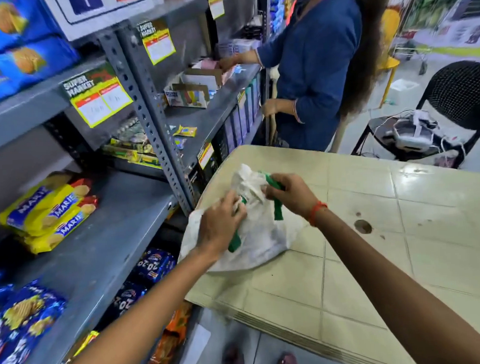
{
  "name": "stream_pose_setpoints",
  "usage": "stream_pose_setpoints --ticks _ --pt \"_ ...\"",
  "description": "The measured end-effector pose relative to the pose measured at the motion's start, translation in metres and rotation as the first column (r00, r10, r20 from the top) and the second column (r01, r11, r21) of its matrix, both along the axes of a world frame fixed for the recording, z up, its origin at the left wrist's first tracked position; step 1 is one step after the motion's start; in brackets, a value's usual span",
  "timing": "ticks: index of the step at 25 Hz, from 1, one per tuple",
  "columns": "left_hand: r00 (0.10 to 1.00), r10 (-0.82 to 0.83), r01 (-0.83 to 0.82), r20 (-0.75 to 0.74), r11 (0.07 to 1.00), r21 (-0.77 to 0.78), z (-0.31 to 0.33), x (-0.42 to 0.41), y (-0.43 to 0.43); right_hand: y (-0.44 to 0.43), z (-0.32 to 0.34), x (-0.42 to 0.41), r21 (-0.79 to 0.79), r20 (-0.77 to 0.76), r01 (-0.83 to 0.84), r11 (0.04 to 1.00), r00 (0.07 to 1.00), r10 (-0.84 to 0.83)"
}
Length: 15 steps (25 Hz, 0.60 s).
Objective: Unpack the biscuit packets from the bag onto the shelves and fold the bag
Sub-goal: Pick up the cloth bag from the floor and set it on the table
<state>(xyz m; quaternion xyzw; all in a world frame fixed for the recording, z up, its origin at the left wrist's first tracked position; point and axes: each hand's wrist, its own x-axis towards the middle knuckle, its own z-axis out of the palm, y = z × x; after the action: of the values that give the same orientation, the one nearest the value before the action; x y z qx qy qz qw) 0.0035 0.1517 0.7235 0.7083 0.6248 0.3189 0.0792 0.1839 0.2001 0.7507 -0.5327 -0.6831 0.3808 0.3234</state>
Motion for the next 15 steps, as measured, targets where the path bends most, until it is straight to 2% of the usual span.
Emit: stream_pose_setpoints --ticks 3,4,6,8,10,11,13,15 --pt "0.929 -0.136 0.063 -0.345 0.974 -0.216 -0.061 0.004 0.000 -0.002 -0.057 0.005 -0.147 0.205 0.074 0.986 0.978 -0.043" --pt "0.889 -0.200 0.087 -0.411 0.957 -0.278 -0.076 0.003 -0.001 -0.006 -0.076 0.006 -0.194 0.231 0.127 0.973 0.970 -0.081" --pt "0.868 -0.260 0.120 -0.424 0.936 -0.330 -0.093 0.000 0.000 -0.015 -0.103 0.010 -0.263 0.252 0.262 0.929 0.948 -0.196" --pt "0.888 -0.255 0.163 -0.382 0.953 -0.256 -0.095 -0.004 0.005 -0.026 -0.117 0.014 -0.170 0.273 0.353 0.920 0.914 -0.300" --pt "0.896 -0.234 0.220 -0.378 0.972 -0.081 -0.094 -0.006 0.019 -0.038 -0.119 0.010 0.066 0.285 0.346 0.936 0.893 -0.350" --pt "0.893 -0.253 0.245 -0.372 0.967 -0.071 -0.091 -0.006 0.029 -0.044 -0.121 0.006 0.171 0.304 0.306 0.936 0.888 -0.346" --pt "0.869 -0.346 0.292 -0.354 0.936 -0.198 -0.083 -0.001 0.053 -0.045 -0.119 -0.007 0.293 0.406 0.229 0.928 0.849 -0.338" --pt "0.754 -0.457 0.327 -0.471 0.884 -0.334 -0.077 0.011 0.078 -0.033 -0.116 -0.023 0.201 0.541 0.211 0.957 0.790 -0.288"
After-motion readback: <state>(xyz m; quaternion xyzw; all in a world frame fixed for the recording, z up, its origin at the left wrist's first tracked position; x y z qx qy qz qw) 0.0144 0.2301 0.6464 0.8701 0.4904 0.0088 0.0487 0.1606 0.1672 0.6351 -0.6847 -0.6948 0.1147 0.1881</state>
